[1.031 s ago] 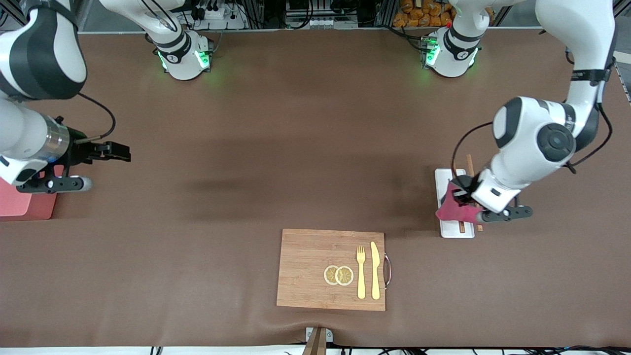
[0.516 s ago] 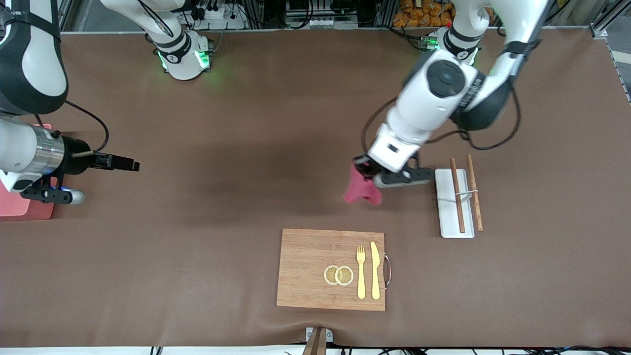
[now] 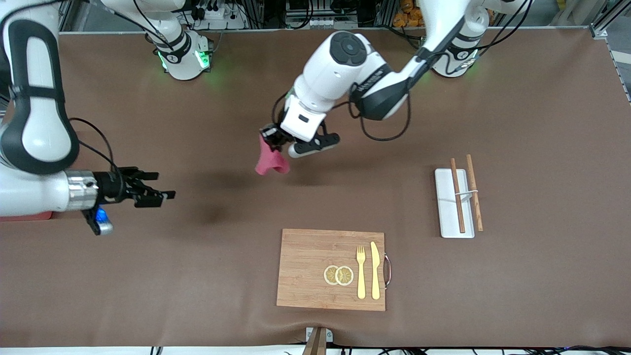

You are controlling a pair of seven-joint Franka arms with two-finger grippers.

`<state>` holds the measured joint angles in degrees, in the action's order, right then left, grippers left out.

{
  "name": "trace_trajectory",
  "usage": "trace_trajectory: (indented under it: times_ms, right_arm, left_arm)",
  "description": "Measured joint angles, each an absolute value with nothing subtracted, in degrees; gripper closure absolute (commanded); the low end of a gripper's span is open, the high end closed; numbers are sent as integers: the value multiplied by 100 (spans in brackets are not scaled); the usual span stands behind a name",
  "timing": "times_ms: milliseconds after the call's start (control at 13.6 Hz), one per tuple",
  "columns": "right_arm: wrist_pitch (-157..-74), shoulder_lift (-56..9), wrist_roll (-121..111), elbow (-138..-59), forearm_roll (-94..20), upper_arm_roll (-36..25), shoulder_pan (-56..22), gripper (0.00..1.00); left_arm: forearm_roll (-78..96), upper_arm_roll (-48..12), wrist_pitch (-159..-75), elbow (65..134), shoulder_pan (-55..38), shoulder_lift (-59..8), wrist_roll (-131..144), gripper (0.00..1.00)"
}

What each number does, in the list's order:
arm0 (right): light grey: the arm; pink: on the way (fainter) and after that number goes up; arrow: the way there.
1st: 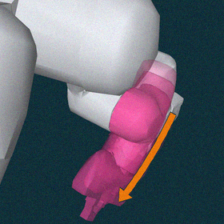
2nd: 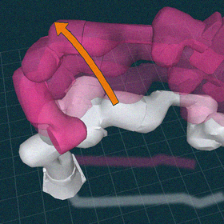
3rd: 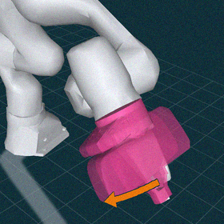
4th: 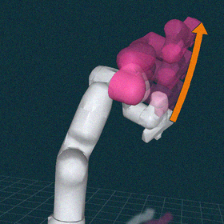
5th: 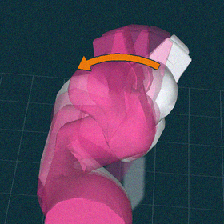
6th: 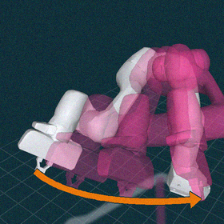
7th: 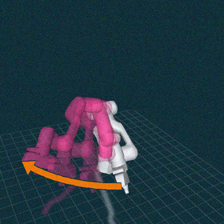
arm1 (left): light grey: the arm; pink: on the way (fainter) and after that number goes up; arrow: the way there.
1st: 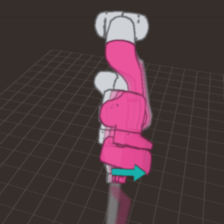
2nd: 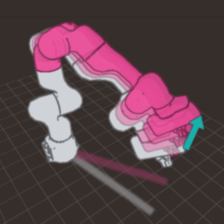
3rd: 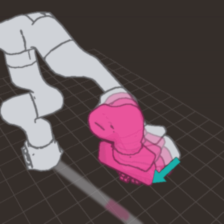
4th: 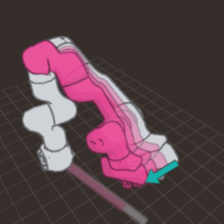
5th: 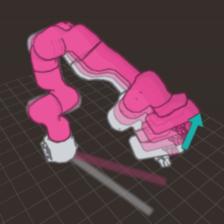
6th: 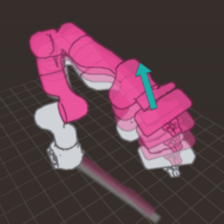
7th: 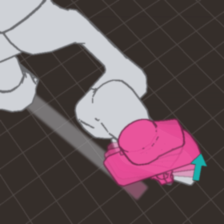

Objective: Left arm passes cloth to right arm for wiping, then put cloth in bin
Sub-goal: 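Lift the cloth with the left gripper while the right gripper reaches toward it, then grasp the cloth with the right gripper beside the left gripper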

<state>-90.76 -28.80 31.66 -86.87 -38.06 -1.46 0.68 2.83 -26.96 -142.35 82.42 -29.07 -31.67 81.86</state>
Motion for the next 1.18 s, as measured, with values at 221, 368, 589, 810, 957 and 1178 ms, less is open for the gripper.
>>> trace_trajectory:
  times_ms: [221,368,589,810,957,1178]
  right_arm:
    - [-9058,-3301,3341,-8685,-4318,-137,65,0]
    - [-9016,-3428,3345,-8684,-4517,-108,32,0]
    - [-8832,-3475,3396,-8683,-4601,-61,-185,0]
    - [-8690,-3475,3620,-8672,-4679,-47,-364,0]
    - [-8664,-3476,3782,-8672,-4693,-39,-491,0]
    - [-8691,-3507,3881,-8684,-4696,-31,-828,0]
  left_arm:
    - [291,-2689,-15241,8235,-3112,-3301,9579,100]
    - [291,-2673,-15857,8235,-3192,-3446,10269,100]
    - [291,-2657,-16378,8233,-3240,-3688,10581,100]
    - [291,-2547,-16607,8220,-3242,-3803,10583,100]
    - [291,-2467,-16621,8198,-3236,-3803,10583,100]
    - [291,-2368,-16645,8172,-3236,-3804,10583,100]
